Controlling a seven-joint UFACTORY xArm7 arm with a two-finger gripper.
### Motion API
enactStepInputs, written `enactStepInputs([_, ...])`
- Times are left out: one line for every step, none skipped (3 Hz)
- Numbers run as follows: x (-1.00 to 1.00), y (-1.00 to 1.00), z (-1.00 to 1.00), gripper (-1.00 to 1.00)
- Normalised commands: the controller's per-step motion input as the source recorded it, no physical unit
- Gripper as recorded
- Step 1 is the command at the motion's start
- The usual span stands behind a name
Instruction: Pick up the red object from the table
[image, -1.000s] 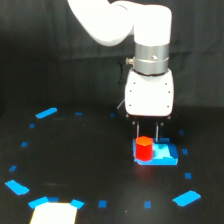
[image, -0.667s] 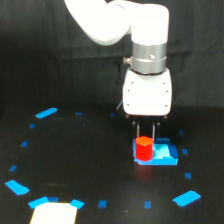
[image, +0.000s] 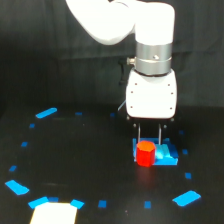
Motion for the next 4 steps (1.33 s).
enactStepInputs([-0.39, -0.62, -0.46, 1.00])
enactStepInputs([-0.43, -0.08, -0.18, 0.83])
enactStepInputs([-0.20, -0.44, -0.40, 0.68])
enactStepInputs([-0.06, -0.42, -0.10, 0.33])
